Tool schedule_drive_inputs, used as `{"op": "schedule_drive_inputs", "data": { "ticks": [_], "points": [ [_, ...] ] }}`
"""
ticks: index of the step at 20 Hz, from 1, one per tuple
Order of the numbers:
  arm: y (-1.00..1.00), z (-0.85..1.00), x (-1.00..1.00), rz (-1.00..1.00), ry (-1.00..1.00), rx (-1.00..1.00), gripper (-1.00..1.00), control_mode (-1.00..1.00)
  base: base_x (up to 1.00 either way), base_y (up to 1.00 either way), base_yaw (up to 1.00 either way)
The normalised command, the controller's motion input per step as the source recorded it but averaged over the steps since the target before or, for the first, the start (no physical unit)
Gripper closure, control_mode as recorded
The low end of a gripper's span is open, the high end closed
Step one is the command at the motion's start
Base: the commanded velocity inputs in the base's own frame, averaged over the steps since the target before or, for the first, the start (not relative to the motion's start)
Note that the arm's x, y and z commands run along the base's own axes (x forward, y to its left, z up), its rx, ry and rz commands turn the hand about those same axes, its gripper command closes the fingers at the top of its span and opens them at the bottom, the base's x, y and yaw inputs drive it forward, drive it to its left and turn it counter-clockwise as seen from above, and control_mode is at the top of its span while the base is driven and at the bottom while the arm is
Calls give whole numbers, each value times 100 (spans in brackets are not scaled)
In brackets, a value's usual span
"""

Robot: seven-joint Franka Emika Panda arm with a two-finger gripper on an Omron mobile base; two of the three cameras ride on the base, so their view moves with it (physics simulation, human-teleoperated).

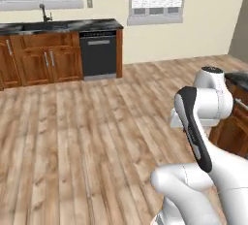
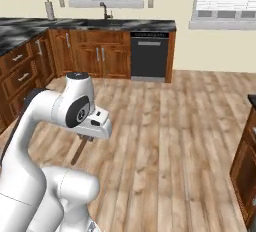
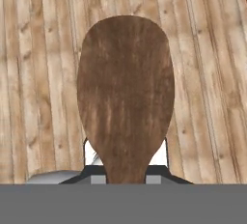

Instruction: Take the fork and place it on the left side of the plate. Then take the spoon and place it on the right side of the plate. Make sure they're directly next to the plate.

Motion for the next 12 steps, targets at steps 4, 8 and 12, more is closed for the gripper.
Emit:
{"op": "schedule_drive_inputs", "data": {
  "ticks": [4,8,12],
  "points": [
    [0,0,0,0,0,0,100,100,0,51,94],
    [0,0,0,0,0,0,100,100,0,52,91],
    [0,0,0,0,0,0,100,100,3,58,84]
  ]
}}
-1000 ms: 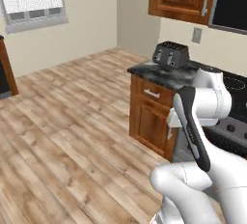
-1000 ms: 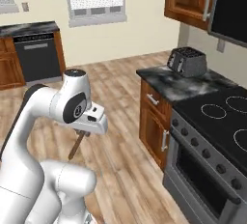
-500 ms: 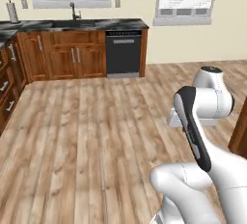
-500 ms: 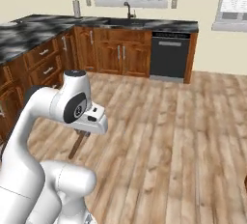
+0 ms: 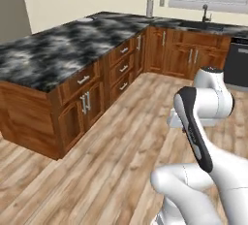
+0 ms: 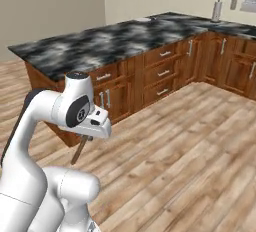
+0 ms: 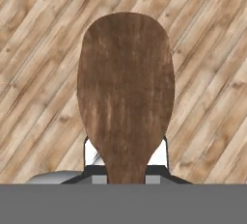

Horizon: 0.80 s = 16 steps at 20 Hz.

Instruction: Take the fork and place it on the left side of the plate. Then take the spoon and place it on the right side of the plate. Make sure they're directly next to the plate.

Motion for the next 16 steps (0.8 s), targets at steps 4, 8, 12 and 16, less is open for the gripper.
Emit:
{"op": "schedule_drive_inputs", "data": {
  "ticks": [4,8,12,16],
  "points": [
    [0,0,0,0,0,0,100,100,34,74,72],
    [0,0,0,0,0,0,100,100,93,74,53],
    [0,0,0,0,0,0,100,100,100,76,41],
    [0,0,0,0,0,0,100,100,100,81,33]
  ]
}}
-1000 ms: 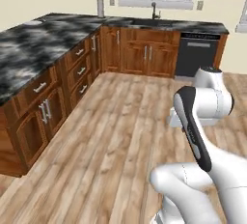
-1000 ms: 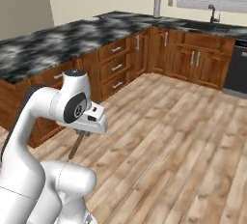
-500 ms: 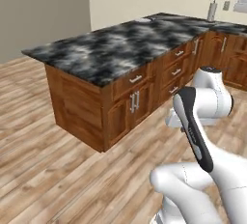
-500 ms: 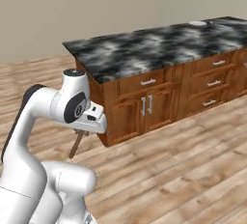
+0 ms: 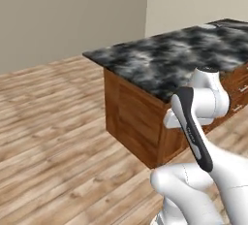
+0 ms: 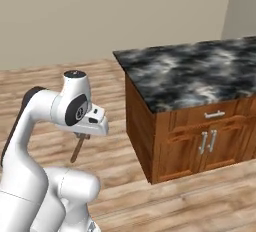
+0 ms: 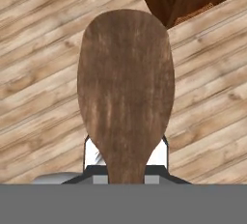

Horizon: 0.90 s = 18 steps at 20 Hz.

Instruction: Take the fork and place it on the left side of the plate. Then take the spoon and place it on the right side of the plate. Make sure they're directly next to the plate.

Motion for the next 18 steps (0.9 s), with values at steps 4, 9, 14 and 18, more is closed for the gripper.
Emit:
{"op": "schedule_drive_inputs", "data": {
  "ticks": [4,9,14,18],
  "points": [
    [0,0,0,0,0,0,100,100,100,94,24],
    [0,0,0,0,0,0,100,100,100,99,19],
    [0,0,0,0,0,0,100,100,100,94,13],
    [0,0,0,0,0,0,100,100,100,74,3]
  ]
}}
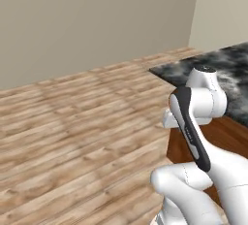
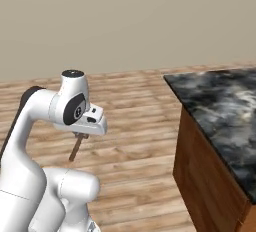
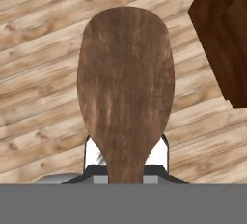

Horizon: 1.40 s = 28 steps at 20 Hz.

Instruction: Take the fork and place it on the left side of the plate. Then take the spoon and place it on the right side of the plate. Make sure they're directly next to the plate.

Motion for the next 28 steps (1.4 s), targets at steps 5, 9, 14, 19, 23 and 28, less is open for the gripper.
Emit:
{"op": "schedule_drive_inputs", "data": {
  "ticks": [5,9,14,19,23,28],
  "points": [
    [0,0,0,0,0,0,100,100,100,38,0],
    [0,0,0,0,0,0,100,100,100,23,0],
    [0,0,0,0,0,0,100,100,100,17,0],
    [0,0,0,0,0,0,100,100,100,17,0],
    [0,0,0,0,0,0,100,100,100,6,0],
    [0,0,0,0,0,0,100,100,100,0,-6]
  ]
}}
